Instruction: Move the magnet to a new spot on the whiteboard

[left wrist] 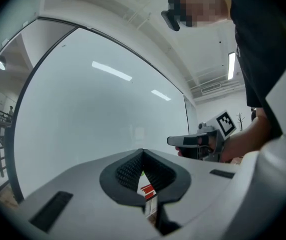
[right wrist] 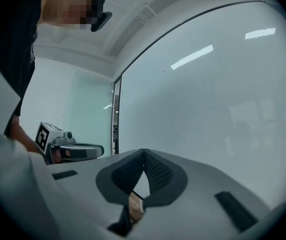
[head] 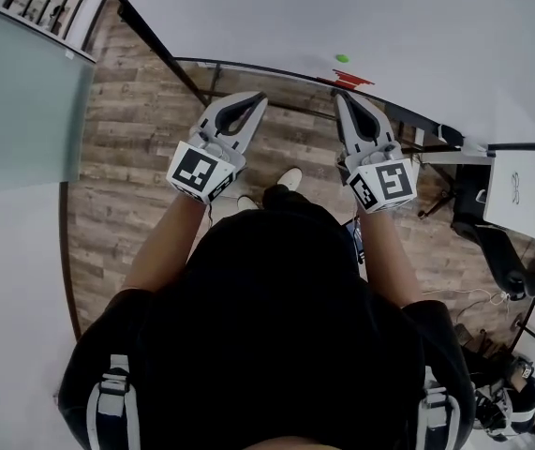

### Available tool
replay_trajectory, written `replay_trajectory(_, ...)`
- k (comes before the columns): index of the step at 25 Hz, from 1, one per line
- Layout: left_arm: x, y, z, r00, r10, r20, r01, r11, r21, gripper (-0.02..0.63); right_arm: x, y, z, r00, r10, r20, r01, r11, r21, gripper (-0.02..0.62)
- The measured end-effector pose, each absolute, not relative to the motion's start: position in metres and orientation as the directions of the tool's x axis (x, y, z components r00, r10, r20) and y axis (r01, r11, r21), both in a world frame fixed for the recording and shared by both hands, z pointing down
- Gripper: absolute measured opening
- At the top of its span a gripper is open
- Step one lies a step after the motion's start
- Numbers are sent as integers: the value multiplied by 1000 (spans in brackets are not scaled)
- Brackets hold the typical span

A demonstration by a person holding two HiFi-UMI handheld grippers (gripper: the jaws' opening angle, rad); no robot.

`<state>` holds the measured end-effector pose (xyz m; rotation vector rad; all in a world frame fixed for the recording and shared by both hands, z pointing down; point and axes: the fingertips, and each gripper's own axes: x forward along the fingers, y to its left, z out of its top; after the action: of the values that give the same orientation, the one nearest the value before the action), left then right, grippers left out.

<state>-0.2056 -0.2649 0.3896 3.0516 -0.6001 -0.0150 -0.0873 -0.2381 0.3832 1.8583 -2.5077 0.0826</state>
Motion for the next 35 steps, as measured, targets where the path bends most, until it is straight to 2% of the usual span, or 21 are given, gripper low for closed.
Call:
replay_trajectory(10,-143,-308,402,936,-351,16,-352,-935,41,2,-41,-287,406,-276,-959,60,-961,273,-52,0)
replay_trajectory(17,-111,-322,422,945,-326,35,-326,-945,16,2,-18,-300,435,-162,-984,79,-981,152,-119,0)
replay_trajectory(27,-96,-352,436,968,-249,38,-249,-968,10,2,0,-320,471,62,-989,134,-998,-65,-22,2)
replay_trajectory(35,-97,-370,439,983,-180,42,-180,-984,2,2,1,-342,493,184,-972,147,-983,-182,28,3)
